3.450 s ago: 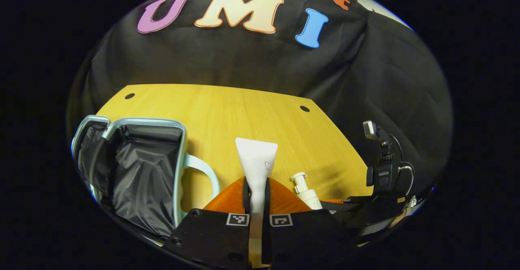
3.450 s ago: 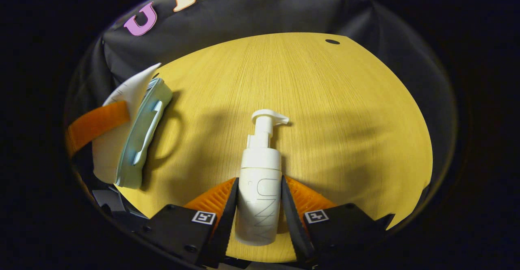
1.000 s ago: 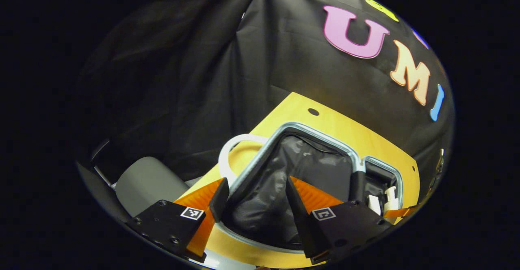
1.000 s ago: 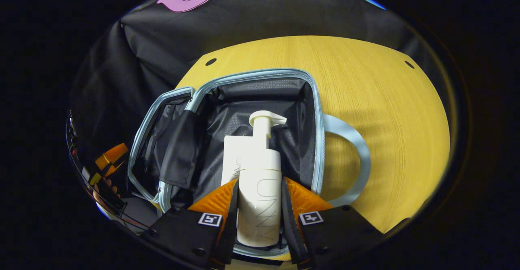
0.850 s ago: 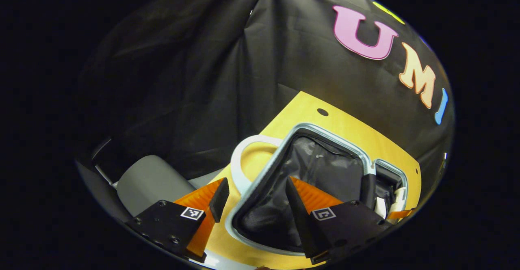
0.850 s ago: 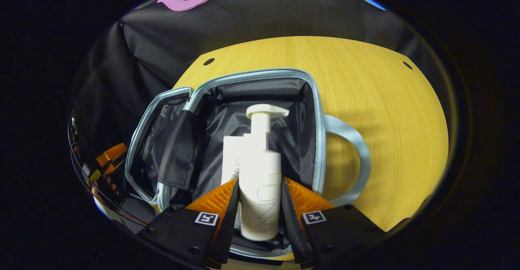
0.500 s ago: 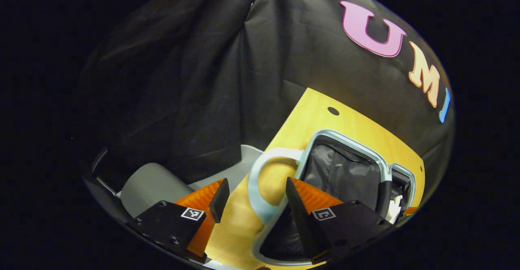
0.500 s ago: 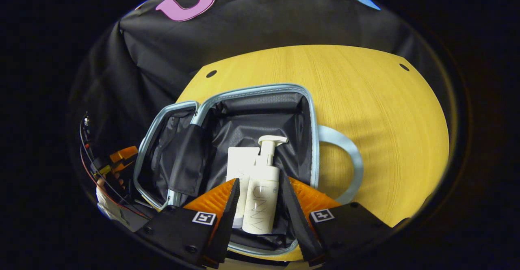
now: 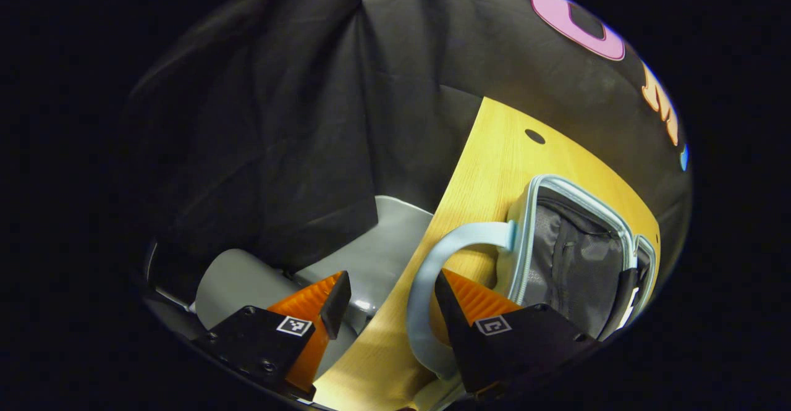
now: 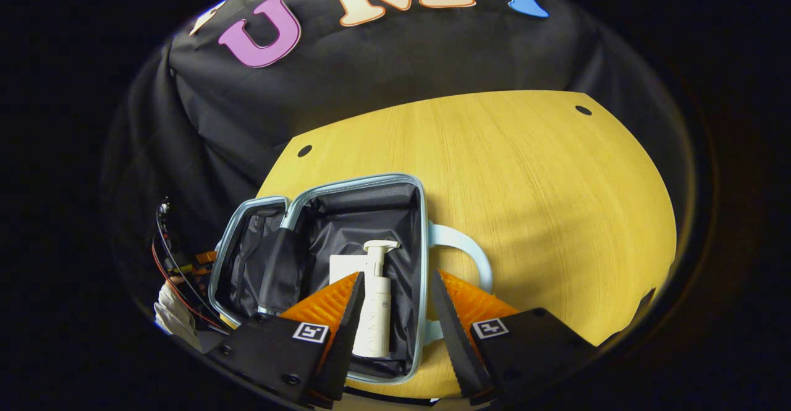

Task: First open the suitcase, pack the skin care products into it, and then close the suitcase.

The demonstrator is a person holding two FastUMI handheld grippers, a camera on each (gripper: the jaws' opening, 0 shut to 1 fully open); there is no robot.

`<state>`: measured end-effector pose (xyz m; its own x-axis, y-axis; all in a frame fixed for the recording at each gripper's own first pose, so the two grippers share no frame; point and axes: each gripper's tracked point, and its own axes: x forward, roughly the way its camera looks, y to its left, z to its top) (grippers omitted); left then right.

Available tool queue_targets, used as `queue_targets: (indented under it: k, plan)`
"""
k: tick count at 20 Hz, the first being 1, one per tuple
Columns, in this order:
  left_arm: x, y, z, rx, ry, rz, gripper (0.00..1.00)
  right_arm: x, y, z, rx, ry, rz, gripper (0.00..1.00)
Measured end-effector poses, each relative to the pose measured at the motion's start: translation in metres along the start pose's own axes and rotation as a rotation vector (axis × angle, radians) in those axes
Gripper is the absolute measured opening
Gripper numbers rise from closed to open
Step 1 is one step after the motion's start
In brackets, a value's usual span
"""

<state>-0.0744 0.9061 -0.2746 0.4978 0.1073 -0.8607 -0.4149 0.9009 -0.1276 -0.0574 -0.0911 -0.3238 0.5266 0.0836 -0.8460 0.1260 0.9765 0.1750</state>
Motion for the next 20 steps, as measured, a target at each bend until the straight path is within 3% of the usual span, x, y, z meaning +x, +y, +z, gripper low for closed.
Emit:
queue_targets:
  k: [2,5,6,9,10,15,20]
  plan:
    - [0.001,-0.009,-0.004,0.008,0.025,-0.049,0.78,-0.003,-0.006,0.005,0.008,-0.013,-0.009,0.63]
    - [0.003,-0.018,-0.010,0.040,0.087,-0.058,0.25,-0.007,-0.013,0.009,0.007,-0.026,-0.014,0.63]
    - [0.002,-0.021,-0.007,0.030,0.094,-0.059,0.12,-0.008,-0.015,0.010,0.004,-0.030,-0.013,0.63]
    - [-0.025,-0.036,0.014,-0.010,0.045,-0.103,0.05,-0.017,-0.023,0.018,0.000,-0.055,0.000,0.63]
    - [-0.036,-0.036,0.022,-0.005,0.022,-0.091,0.04,-0.019,-0.026,0.023,-0.001,-0.072,0.006,0.69]
    - [-0.110,-0.062,0.062,0.005,-0.118,-0.091,0.03,-0.034,-0.049,0.035,-0.012,-0.102,0.047,0.70]
    - [-0.186,-0.125,0.086,0.027,-0.247,-0.136,0.03,-0.052,-0.071,0.053,-0.004,-0.148,0.098,0.70]
